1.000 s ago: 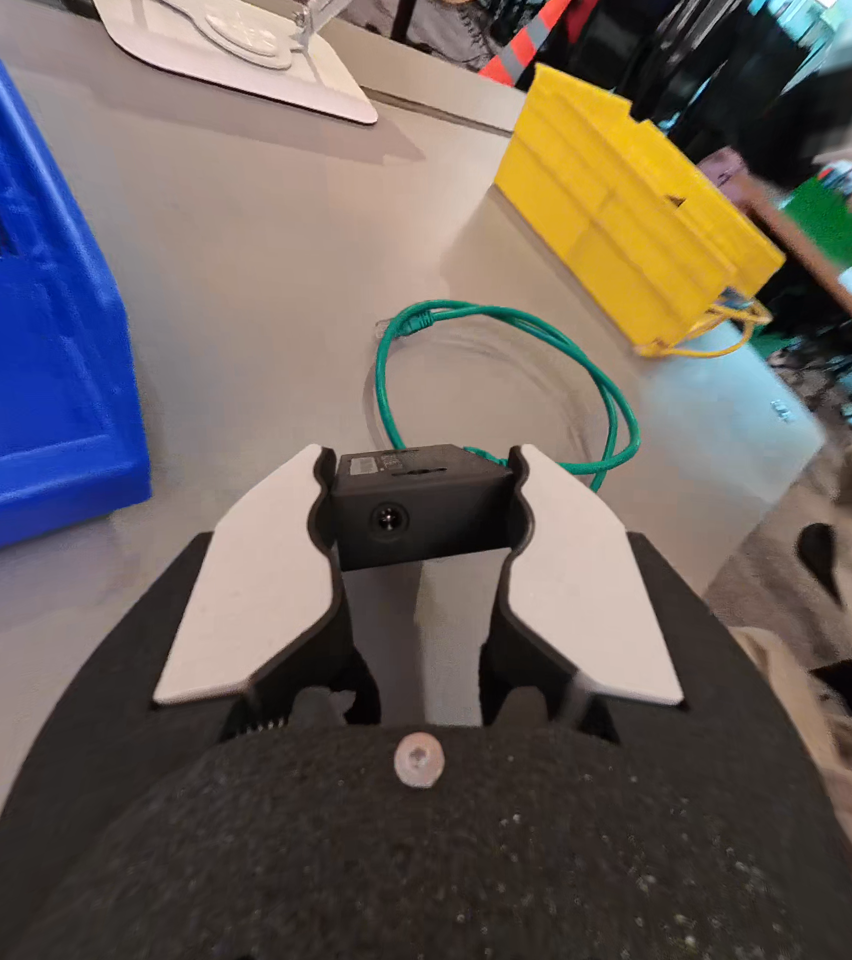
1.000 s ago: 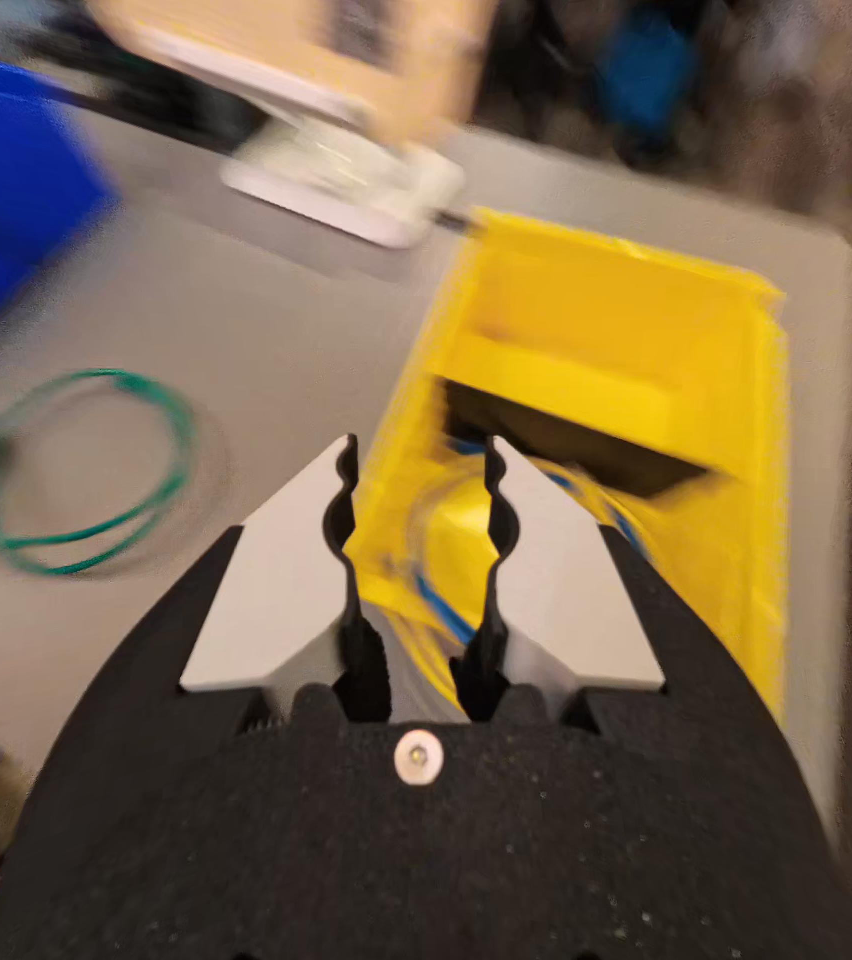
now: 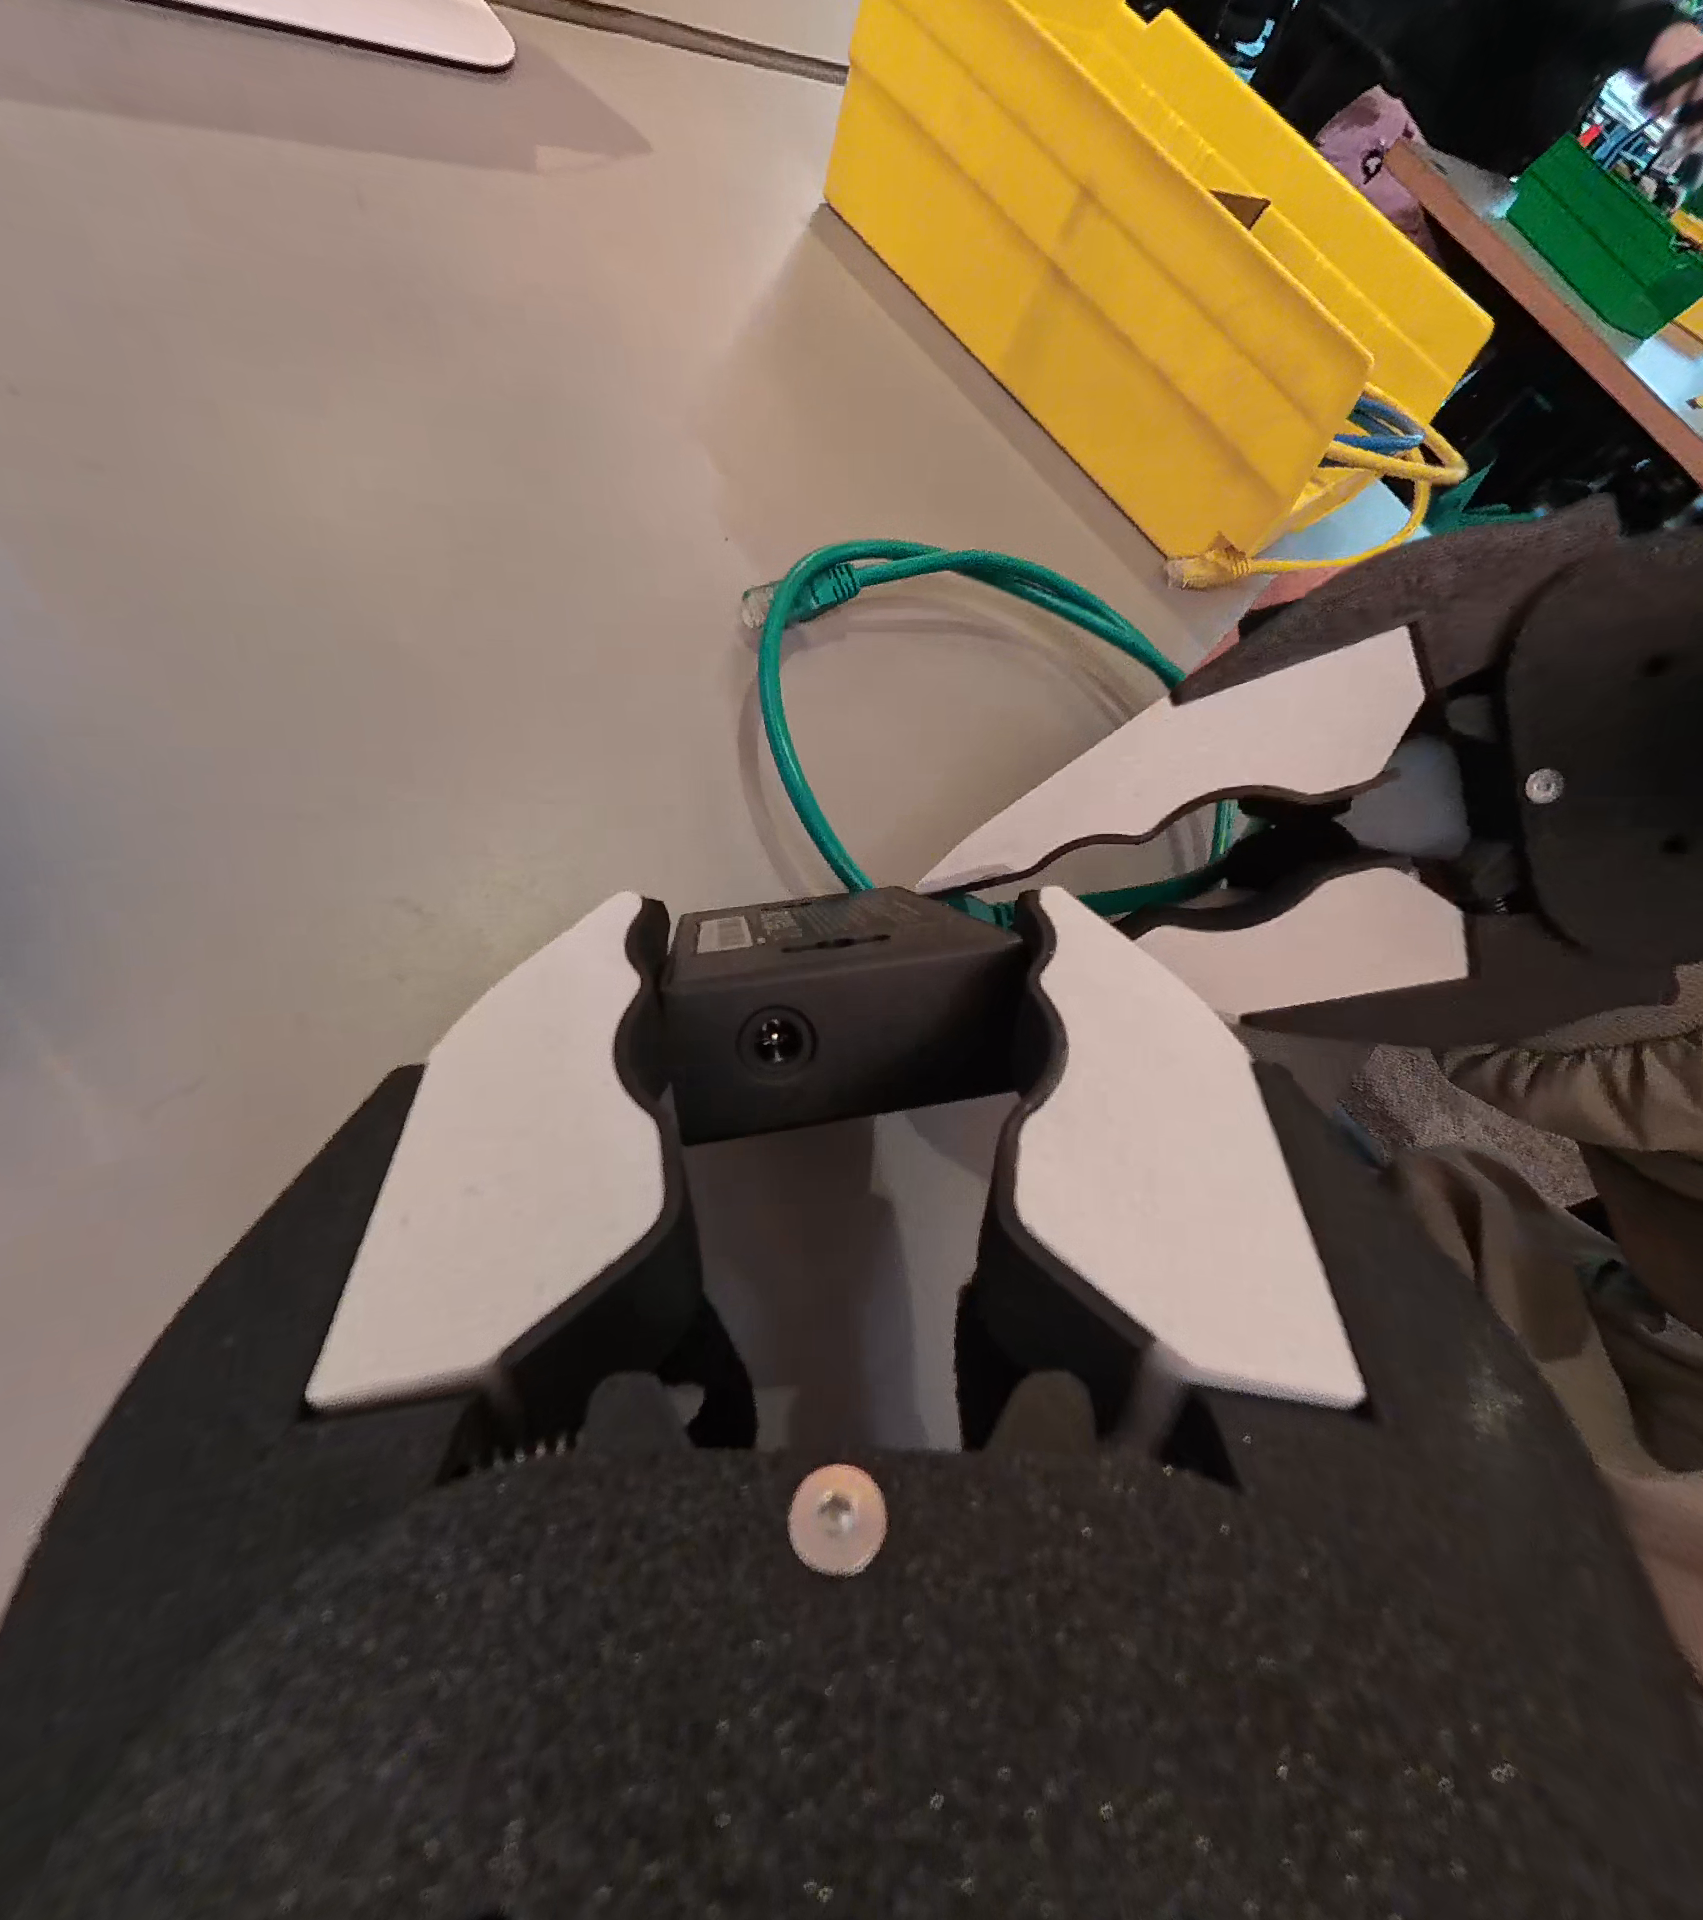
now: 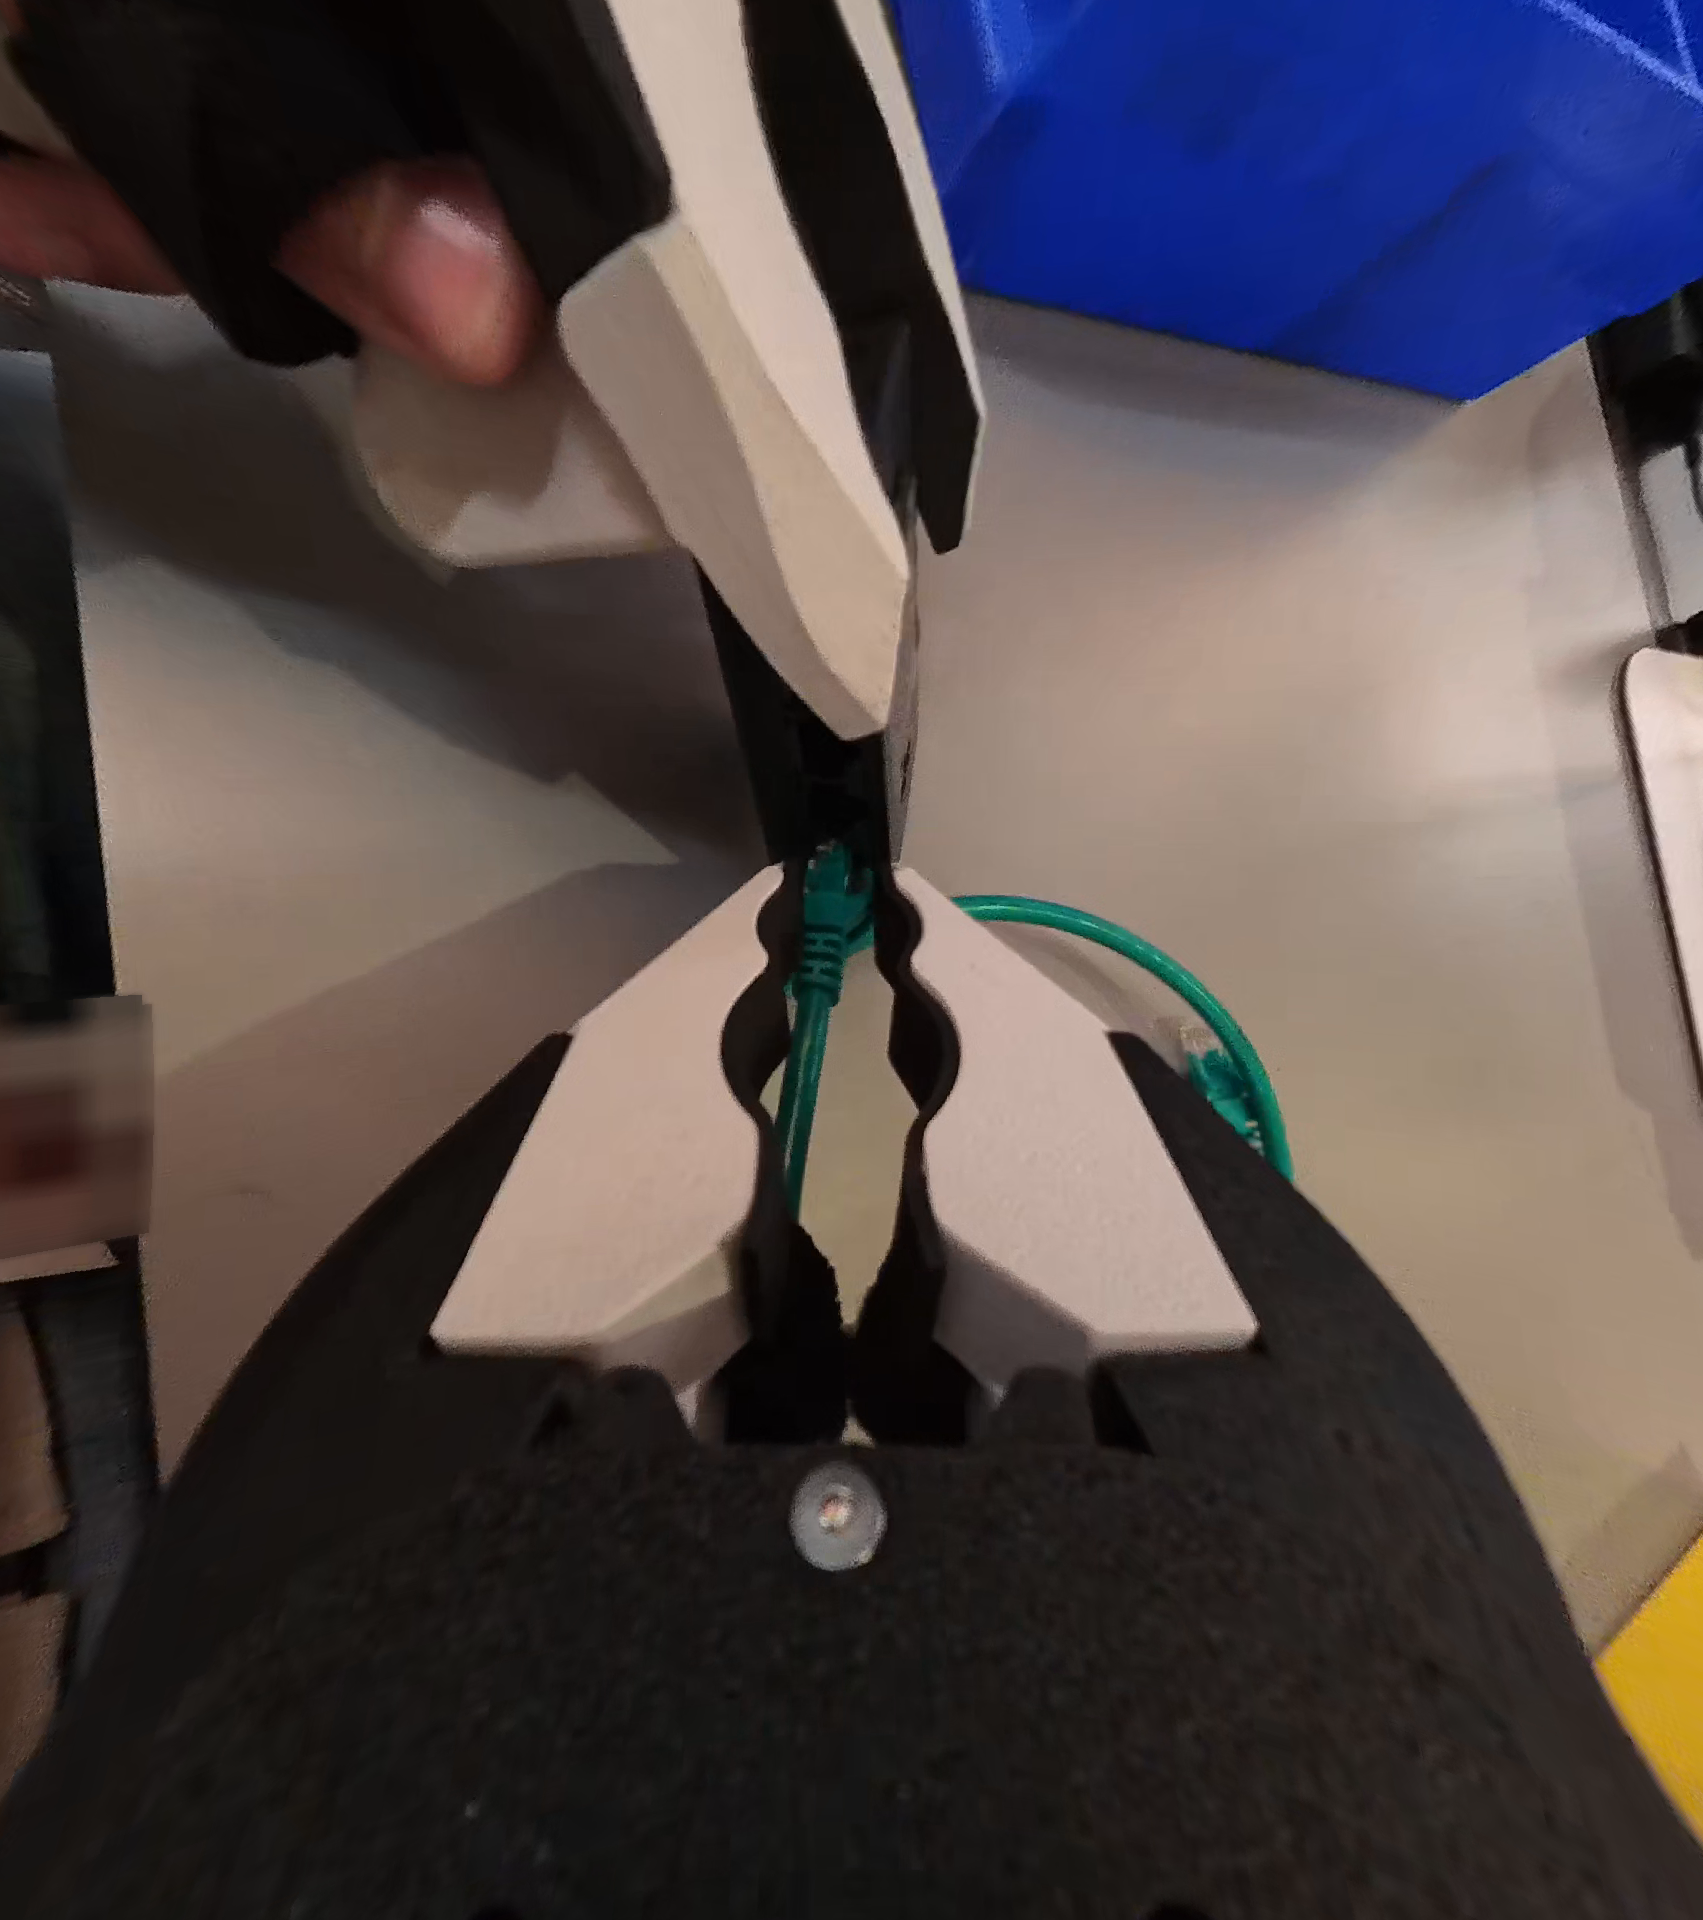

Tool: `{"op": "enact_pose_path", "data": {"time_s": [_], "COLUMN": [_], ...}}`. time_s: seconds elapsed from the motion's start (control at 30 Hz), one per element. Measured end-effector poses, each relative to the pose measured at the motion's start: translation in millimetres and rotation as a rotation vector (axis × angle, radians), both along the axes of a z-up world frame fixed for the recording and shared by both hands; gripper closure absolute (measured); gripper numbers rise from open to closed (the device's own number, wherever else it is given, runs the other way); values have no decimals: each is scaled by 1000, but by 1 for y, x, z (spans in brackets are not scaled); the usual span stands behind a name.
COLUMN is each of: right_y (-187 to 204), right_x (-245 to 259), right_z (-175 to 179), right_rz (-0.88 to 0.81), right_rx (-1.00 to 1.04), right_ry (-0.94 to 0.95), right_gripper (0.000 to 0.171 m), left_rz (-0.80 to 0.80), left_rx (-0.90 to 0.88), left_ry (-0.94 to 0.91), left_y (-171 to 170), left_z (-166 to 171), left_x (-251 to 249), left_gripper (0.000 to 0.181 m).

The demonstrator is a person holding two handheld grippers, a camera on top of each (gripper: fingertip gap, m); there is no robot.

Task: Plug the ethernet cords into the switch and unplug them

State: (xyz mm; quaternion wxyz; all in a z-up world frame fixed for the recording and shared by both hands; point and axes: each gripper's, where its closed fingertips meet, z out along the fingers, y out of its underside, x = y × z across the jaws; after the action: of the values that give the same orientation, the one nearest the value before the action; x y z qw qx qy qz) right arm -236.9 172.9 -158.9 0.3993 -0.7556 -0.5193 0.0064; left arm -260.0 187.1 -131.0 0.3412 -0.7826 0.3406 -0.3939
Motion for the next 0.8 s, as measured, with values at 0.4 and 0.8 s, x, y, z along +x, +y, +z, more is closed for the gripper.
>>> {"op": "enact_pose_path", "data": {"time_s": [0.4,0.8], "right_y": [-2,-14], "right_x": [3,50], "right_z": [-4,30], "right_rz": [21,-94], "right_rx": [91,119], "right_ry": [-64,72], "right_gripper": [160,159], "left_rz": [-6,88], "left_rx": [151,393], "left_ry": [110,214], "left_y": [-3,12], "left_z": [1,28], "left_x": [6,-2], "left_gripper": [118,120]}}
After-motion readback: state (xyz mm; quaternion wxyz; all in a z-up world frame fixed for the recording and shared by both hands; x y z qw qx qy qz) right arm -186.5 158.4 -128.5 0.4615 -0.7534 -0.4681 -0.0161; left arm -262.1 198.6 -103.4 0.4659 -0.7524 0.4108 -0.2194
